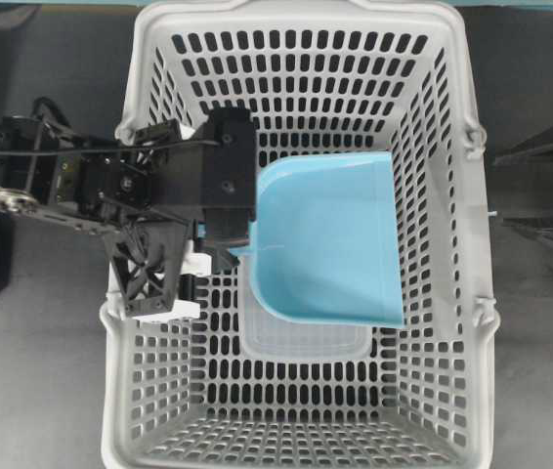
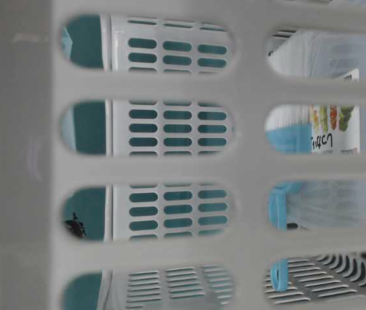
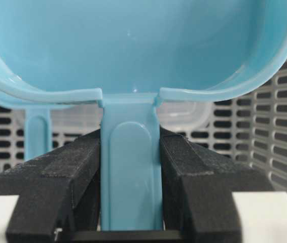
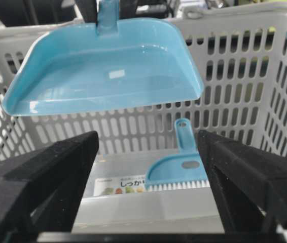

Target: Pick up the dustpan from the shopping basket with the left arm.

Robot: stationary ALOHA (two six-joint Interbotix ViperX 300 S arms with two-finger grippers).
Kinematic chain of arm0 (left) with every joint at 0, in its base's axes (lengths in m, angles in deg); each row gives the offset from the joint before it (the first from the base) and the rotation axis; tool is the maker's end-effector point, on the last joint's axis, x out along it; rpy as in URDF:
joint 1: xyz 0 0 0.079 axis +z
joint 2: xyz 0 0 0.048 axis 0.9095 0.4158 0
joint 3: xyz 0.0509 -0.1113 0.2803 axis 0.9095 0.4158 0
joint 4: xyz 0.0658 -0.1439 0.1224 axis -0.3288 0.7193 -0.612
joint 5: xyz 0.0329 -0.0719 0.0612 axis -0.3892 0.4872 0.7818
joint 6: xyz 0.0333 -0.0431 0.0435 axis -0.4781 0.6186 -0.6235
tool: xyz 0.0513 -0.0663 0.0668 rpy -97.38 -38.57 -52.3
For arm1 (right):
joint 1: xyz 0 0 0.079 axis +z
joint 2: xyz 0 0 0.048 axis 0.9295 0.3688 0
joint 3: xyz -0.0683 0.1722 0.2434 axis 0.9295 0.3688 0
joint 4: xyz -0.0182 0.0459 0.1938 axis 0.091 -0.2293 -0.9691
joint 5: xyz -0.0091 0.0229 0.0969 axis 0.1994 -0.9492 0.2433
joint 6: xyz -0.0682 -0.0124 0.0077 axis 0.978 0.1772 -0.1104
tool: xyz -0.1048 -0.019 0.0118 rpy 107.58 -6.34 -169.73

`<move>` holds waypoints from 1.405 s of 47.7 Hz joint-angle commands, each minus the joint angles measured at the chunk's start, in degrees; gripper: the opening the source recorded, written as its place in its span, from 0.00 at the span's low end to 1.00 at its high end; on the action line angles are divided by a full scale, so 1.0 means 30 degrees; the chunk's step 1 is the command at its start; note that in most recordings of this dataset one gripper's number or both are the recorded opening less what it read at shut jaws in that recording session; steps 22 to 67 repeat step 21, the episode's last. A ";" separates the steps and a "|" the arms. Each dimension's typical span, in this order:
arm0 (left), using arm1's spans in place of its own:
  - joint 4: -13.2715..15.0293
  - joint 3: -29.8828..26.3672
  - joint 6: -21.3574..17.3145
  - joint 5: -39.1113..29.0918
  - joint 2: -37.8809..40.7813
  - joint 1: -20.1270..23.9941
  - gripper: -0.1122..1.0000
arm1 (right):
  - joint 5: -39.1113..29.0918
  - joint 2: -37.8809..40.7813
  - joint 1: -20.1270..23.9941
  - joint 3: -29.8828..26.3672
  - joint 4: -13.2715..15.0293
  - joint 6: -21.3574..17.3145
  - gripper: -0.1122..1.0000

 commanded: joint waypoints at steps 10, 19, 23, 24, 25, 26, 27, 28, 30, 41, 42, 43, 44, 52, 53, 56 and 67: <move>-0.0059 0.0146 0.0205 0.0264 -0.0820 -0.0029 0.34 | 0.0146 0.0088 0.0000 -0.0146 -0.0029 -0.0029 0.78; -0.0059 0.0146 0.0176 0.0293 -0.0820 -0.0029 0.34 | 0.0205 0.0088 0.0000 -0.0146 -0.0029 -0.0029 0.78; -0.0059 0.0146 0.0176 0.0293 -0.0820 -0.0029 0.34 | 0.0146 0.0088 0.0000 -0.0146 -0.0029 -0.0029 0.78; -0.0059 0.0146 0.0176 0.0293 -0.0820 -0.0029 0.34 | 0.0146 0.0088 0.0000 -0.0146 -0.0029 -0.0029 0.78; -0.0059 0.0146 0.0176 0.0293 -0.0820 -0.0029 0.34 | 0.0146 0.0088 0.0000 -0.0146 -0.0029 -0.0029 0.78; -0.0059 0.0146 0.0176 0.0293 -0.0820 -0.0029 0.34 | 0.0146 0.0088 0.0000 -0.0146 -0.0029 -0.0029 0.78; -0.0059 0.0146 0.0176 0.0293 -0.0820 -0.0029 0.34 | 0.0146 0.0088 0.0000 -0.0146 -0.0029 -0.0029 0.78; -0.0059 0.0146 0.0176 0.0293 -0.0820 -0.0029 0.34 | 0.0146 0.0088 0.0000 -0.0146 -0.0029 -0.0029 0.78; -0.0059 0.0146 0.0176 0.0293 -0.0820 -0.0029 0.34 | 0.0146 0.0088 0.0000 -0.0146 -0.0029 -0.0029 0.78; -0.0059 0.0146 0.0176 0.0293 -0.0820 -0.0029 0.34 | 0.0146 0.0088 0.0000 -0.0146 -0.0029 -0.0029 0.78; -0.0059 0.0146 0.0176 0.0293 -0.0820 -0.0029 0.34 | 0.0146 0.0088 0.0000 -0.0146 -0.0029 -0.0029 0.78; -0.0059 0.0146 0.0176 0.0293 -0.0820 -0.0029 0.34 | 0.0146 0.0088 0.0000 -0.0146 -0.0029 -0.0029 0.78; -0.0059 0.0146 0.0176 0.0293 -0.0820 -0.0029 0.34 | 0.0146 0.0088 0.0000 -0.0146 -0.0029 -0.0029 0.78; -0.0059 0.0146 0.0176 0.0293 -0.0820 -0.0029 0.34 | 0.0146 0.0088 0.0000 -0.0146 -0.0029 -0.0029 0.78; -0.0059 0.0146 0.0176 0.0293 -0.0820 -0.0029 0.34 | 0.0146 0.0088 0.0000 -0.0146 -0.0029 -0.0029 0.78; -0.0059 0.0146 0.0176 0.0293 -0.0820 -0.0029 0.34 | 0.0146 0.0088 0.0000 -0.0146 -0.0029 -0.0029 0.78; -0.0059 0.0146 0.0176 0.0293 -0.0820 -0.0029 0.34 | 0.0146 0.0088 0.0000 -0.0146 -0.0029 -0.0029 0.78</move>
